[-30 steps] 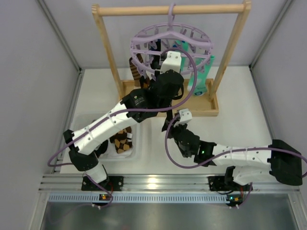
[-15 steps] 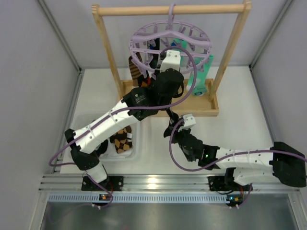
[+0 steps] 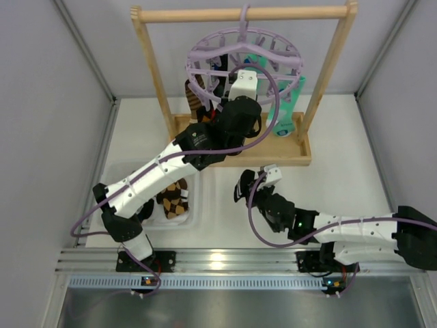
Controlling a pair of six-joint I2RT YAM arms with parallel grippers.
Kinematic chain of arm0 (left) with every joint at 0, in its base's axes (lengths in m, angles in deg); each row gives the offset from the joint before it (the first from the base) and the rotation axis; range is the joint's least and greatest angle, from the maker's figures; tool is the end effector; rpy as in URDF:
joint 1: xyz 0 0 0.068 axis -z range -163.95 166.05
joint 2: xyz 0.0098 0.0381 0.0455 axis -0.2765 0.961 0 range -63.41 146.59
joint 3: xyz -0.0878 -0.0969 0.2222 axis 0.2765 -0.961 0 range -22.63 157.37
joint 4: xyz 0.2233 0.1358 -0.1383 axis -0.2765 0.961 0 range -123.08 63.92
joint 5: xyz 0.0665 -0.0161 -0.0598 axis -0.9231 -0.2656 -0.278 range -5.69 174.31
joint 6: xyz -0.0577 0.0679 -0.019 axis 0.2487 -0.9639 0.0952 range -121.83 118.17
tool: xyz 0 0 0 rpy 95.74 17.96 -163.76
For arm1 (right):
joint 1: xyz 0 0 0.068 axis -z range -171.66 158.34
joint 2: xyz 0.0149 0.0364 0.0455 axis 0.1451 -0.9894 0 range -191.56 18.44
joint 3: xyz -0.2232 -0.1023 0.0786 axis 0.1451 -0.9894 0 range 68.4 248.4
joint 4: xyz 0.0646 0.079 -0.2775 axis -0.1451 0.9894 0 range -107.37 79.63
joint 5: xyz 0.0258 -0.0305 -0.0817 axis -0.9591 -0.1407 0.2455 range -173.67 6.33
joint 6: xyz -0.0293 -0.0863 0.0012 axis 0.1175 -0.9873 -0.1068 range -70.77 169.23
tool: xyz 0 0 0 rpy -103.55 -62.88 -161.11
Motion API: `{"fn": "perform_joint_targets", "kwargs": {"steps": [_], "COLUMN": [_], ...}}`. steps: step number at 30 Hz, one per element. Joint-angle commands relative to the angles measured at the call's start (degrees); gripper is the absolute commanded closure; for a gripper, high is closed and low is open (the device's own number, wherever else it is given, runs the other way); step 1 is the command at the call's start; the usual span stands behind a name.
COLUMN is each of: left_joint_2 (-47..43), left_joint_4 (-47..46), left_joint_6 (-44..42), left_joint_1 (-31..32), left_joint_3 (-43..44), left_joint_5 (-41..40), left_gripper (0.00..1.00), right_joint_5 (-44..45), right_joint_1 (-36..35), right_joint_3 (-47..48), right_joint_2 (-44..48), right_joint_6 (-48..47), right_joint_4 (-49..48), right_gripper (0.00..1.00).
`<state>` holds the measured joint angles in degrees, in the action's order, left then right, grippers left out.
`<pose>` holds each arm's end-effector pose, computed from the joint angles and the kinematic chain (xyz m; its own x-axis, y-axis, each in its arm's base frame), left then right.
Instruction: Remove the socks clipped to the hanger
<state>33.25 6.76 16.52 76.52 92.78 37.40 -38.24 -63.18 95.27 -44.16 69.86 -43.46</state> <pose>0.2573 -0.3333 0.4608 -0.2497 0.0045 -0.9683 0.1895 0.9809 -0.0443 0.1498 0.2646 0.1965 -0.2057 0.1643 -0.9647 -0.3959 0.8876 0.2356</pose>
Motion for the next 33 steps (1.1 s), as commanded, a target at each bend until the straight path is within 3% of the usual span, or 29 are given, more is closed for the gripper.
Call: {"fn": "perform_joint_targets", "kwargs": {"steps": [1,2,4,10,12,13,22,27,33], "left_joint_2": [-0.2,-0.9,-2.0,-8.0,-11.0,-12.5,-33.8,-42.0,-51.4], "left_joint_4": [-3.7,-3.8,-3.8,-3.7,-3.5,-3.4,-1.1,5.5,5.7], "left_joint_6": [-0.2,-0.1,0.7,0.6,0.2,0.4,1.9,3.4,-1.5], "left_joint_1": [-0.7,-0.6,-0.6,-0.7,-0.7,-0.7,-1.7,-3.8,-3.8], "left_joint_3": [1.7,1.1,-1.1,-6.4,-8.3,-11.1,-28.9,-30.2,-33.3], "left_joint_5": [2.9,3.6,3.9,3.8,3.5,2.7,-10.4,-13.7,-16.8], "left_gripper": [0.94,0.85,0.49,0.26,0.05,0.02,0.02,0.02,0.02], "right_joint_5": [-6.2,-7.6,-10.0,-11.0,-11.0,-11.3,-23.4,-30.7,-43.3], "right_joint_1": [-1.6,-1.6,-1.6,-1.6,-1.5,-1.5,-0.6,-0.7,-0.6], "right_joint_3": [-1.1,-1.5,-2.3,-1.4,-0.5,0.7,12.8,20.1,32.5], "right_joint_2": [1.9,2.6,3.4,7.1,7.9,8.0,4.3,-3.0,-14.5], "right_joint_6": [-1.7,-2.4,-3.4,-4.5,-5.6,-5.9,-9.8,-11.8,-13.9], "right_joint_4": [-1.4,-1.8,-2.1,1.0,2.3,2.9,7.7,7.3,7.5], "right_gripper": [1.0,1.0,1.0,1.0,1.0,1.0,1.0,1.0,1.0]}}
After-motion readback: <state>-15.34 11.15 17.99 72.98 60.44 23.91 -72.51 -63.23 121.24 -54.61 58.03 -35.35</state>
